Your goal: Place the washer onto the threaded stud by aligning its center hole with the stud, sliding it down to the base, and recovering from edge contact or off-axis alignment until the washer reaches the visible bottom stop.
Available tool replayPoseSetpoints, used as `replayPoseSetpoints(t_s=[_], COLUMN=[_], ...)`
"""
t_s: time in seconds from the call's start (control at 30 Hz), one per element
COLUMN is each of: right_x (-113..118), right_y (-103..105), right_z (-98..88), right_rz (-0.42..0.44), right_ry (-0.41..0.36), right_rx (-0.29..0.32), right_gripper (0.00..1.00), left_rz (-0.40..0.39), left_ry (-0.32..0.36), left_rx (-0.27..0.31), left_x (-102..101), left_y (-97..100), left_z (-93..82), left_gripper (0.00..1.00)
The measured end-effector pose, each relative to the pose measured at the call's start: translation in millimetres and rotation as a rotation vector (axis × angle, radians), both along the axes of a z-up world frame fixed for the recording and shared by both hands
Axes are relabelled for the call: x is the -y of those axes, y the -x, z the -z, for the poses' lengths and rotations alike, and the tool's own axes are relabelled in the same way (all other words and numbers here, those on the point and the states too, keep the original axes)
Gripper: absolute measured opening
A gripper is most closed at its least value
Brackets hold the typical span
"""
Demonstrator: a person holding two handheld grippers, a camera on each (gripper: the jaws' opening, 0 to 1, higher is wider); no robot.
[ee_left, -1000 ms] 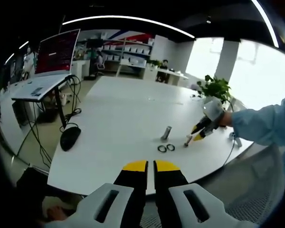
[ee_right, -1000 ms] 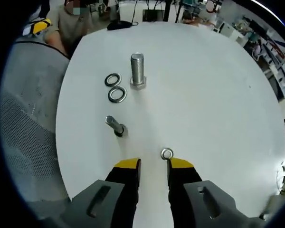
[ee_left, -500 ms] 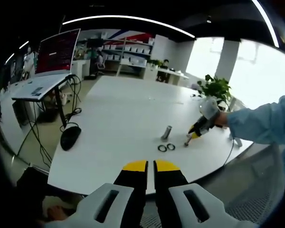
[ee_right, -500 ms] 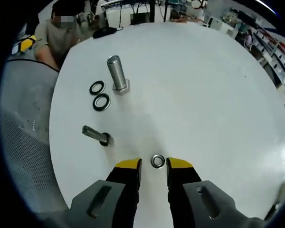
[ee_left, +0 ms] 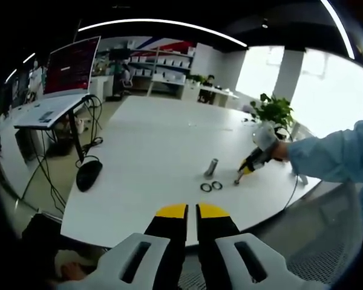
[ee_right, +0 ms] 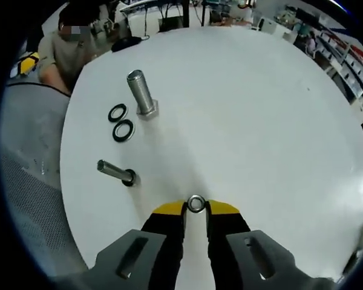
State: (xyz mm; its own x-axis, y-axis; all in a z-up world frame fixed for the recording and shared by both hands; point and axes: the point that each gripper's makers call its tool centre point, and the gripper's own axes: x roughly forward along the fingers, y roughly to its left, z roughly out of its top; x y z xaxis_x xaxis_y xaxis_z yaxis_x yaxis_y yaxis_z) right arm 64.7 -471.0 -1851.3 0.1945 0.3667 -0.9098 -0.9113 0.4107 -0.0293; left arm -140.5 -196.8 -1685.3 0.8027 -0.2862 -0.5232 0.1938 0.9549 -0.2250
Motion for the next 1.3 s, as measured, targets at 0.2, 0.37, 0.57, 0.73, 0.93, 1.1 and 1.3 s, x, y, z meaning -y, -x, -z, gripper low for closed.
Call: replayPoseSetpoints(t_s=[0.2,0.37,0.57,0.73,0.93,1.1,1.3], right_x=[-2.6,-5.1,-15.3,-23.3,-33.9,-44.6,-51.0], right_y=[2.3,5.9,17.4,29.0,38.6,47.2,53.3], right_z=[-8.1,-17.1,-38.7,-49.7,-63.0,-70.7,-67.5], right_rz=[-0.004,-0.016,-0.019,-0.027,-0.049,-0.076,-0.128], right_ry=[-0.015,-0.032,-0.105,-0.145,-0.182,-0.205,-0.164], right_rx=[0.033,0.041,0.031,0.021,0.017,-0.002,-0.002], right_gripper=[0.14,0.14,0.14,0.14,0.14,0.14,0.14], left_rz=[0.001,0.001,0.000,-0.008,-0.004,-0.004,-0.005], left_ry=[0.001,0.002,0.006,0.010,0.010,0.012,0.014], left_rx=[0.000,0.001,0.002,0.006,0.006,0.009,0.011], left_x=[0.0,0.0,0.1,-0.6,0.1,0.1,0.5], left_y=[-0.1,-0.4,0.1,-0.4,-0.2,-0.4,-0.3], left_z=[0.1,0.0,-0.6,-1.3,-1.4,-1.8,-2.4], left_gripper=[0.03,0.03,0.02,0.02,0.02,0.02,0.02])
